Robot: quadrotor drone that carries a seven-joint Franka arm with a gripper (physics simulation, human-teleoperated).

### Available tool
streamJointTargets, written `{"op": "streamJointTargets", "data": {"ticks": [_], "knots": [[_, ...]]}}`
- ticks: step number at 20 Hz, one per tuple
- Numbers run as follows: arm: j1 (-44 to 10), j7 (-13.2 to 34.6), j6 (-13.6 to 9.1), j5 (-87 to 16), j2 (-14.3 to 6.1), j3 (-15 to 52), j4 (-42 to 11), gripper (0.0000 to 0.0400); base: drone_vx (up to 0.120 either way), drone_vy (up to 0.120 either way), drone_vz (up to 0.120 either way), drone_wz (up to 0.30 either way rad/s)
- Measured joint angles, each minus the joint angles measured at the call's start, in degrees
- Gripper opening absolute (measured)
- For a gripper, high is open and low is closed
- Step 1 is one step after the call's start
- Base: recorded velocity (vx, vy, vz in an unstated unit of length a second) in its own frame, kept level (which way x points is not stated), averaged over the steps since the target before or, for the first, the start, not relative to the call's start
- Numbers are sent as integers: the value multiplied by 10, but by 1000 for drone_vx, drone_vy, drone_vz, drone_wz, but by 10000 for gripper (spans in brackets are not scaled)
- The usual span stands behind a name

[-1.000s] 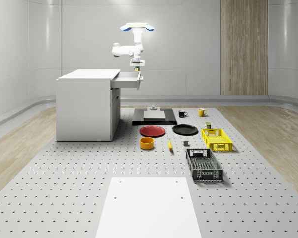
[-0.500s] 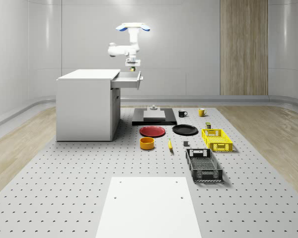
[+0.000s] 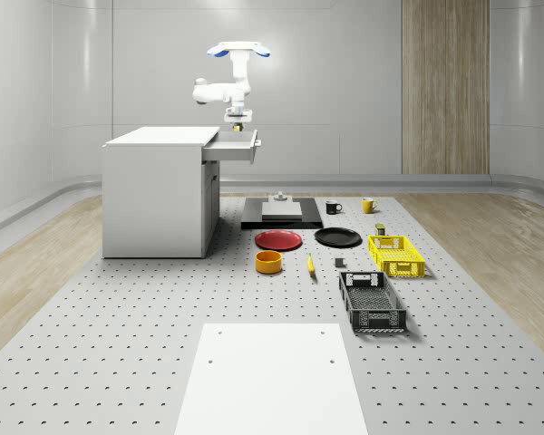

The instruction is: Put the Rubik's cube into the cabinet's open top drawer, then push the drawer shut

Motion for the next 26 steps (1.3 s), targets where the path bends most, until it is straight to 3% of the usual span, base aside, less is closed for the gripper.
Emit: {"op": "streamJointTargets", "data": {"ticks": [11,23,26], "knots": [[-16,1,27,-88,3,-92,23,325,0,0,0,0],[-34,0,49,-169,20,-175,57,325,0,0,0,0],[-36,-2,50,-181,25,-187,63,361,0,0,0,0]]}}
